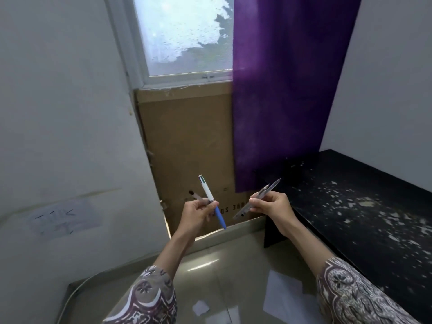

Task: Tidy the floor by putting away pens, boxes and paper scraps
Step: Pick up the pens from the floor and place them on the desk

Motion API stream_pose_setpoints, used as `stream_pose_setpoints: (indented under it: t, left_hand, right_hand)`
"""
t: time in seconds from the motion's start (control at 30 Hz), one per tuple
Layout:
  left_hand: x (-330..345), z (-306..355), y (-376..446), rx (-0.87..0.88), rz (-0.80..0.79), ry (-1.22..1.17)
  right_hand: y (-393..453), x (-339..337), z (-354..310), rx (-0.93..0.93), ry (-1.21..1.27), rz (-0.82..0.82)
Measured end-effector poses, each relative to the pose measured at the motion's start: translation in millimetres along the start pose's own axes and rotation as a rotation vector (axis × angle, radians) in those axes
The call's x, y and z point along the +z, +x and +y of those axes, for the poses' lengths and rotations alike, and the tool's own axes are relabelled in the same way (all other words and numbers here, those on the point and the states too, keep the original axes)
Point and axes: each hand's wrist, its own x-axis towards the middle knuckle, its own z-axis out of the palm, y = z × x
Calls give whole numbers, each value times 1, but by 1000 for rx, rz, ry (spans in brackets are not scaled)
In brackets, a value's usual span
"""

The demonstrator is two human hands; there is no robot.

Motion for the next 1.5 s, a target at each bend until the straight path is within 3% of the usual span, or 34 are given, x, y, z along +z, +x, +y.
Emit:
stream_pose_setpoints:
  t: [0.5,0.8,1.1,1.5]
  left_hand:
    - [191,-3,223,68,-69,66]
    - [323,-27,355,-3,-23,104]
    - [372,-71,408,-87,-37,223]
    - [377,-96,438,-146,-160,390]
  right_hand:
    - [202,-179,-18,-8,-21,169]
    - [331,-282,11,-12,-281,406]
    - [393,-299,49,-22,-545,326]
    - [412,-298,81,63,-718,221]
